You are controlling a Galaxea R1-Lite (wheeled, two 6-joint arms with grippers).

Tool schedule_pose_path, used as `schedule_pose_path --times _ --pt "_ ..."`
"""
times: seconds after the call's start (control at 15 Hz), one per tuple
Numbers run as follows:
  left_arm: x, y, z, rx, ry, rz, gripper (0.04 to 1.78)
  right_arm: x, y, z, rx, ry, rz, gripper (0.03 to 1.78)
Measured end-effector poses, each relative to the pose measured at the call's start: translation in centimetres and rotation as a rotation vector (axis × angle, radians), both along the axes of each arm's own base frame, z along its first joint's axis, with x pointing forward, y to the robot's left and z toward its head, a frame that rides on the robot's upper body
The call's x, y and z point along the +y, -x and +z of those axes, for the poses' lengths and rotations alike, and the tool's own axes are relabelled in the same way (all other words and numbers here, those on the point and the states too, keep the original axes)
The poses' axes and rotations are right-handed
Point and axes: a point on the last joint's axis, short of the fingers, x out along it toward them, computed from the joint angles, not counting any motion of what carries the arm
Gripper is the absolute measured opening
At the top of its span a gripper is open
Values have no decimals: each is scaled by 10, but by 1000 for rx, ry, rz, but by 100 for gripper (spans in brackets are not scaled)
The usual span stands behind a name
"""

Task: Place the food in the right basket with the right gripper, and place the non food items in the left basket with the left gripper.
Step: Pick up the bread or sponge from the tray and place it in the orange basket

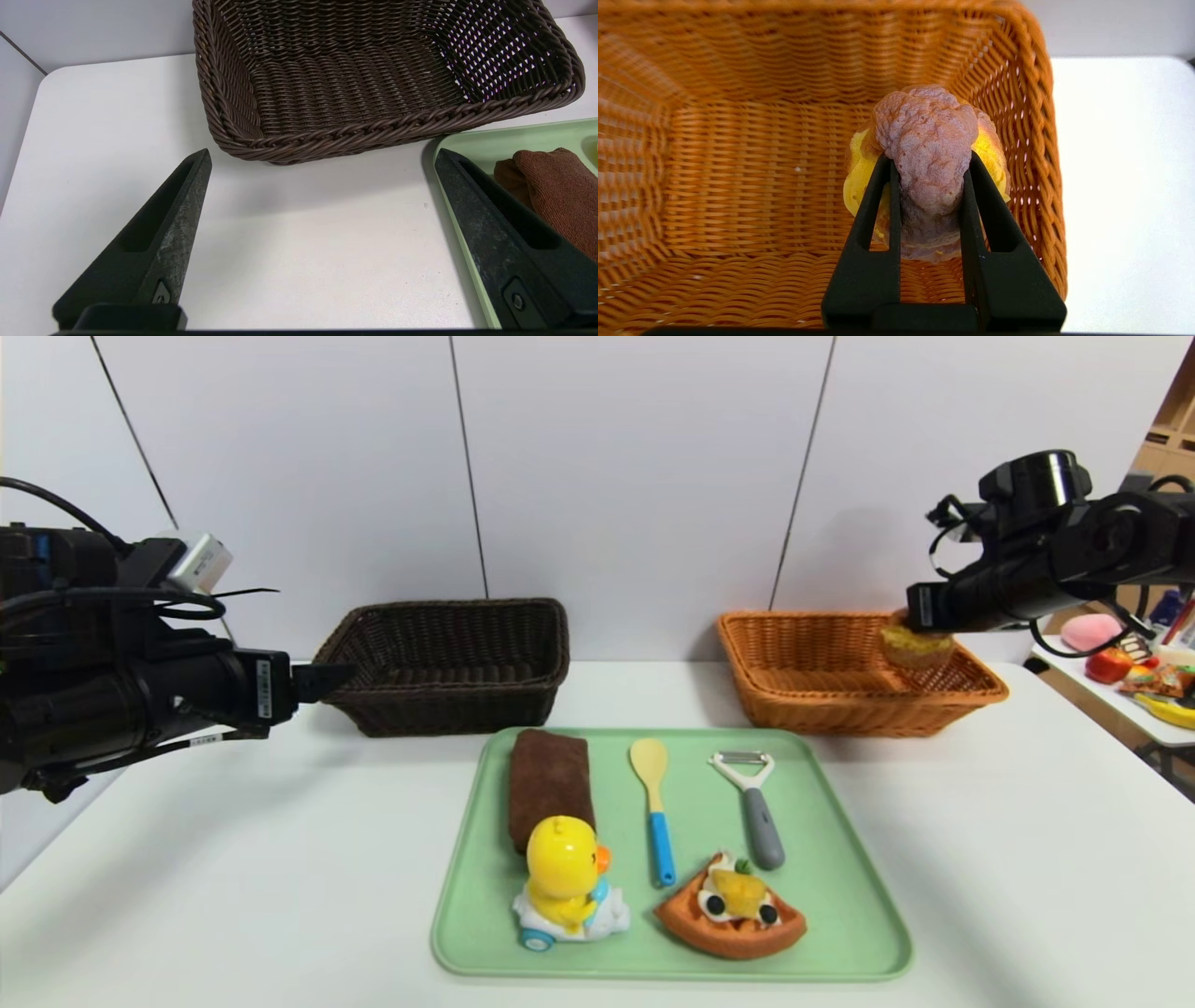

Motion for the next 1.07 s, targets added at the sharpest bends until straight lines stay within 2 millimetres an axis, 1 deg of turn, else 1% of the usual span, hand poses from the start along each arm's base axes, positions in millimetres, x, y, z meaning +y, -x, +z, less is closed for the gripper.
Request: schedule_pose_path --times 0.2,0.4,0.6,0.73,0.87,1.07 --pt "0 0 -2 5 -1 2 169 -2 -6 -13 33 -2 -4 37" --pt "0 0 -1 4 -3 5 169 -2 -8 -21 55 -5 -5 37" --pt "0 0 -2 5 -3 5 169 -2 -10 -24 55 0 -10 79" --pt "0 0 -2 5 -3 4 169 -2 -12 -24 37 4 -15 100" --pt "0 0 -2 5 -2 5 169 -2 -12 -23 31 4 -14 116" --pt "0 -1 -2 7 -2 5 169 2 -10 -20 26 2 -7 134"
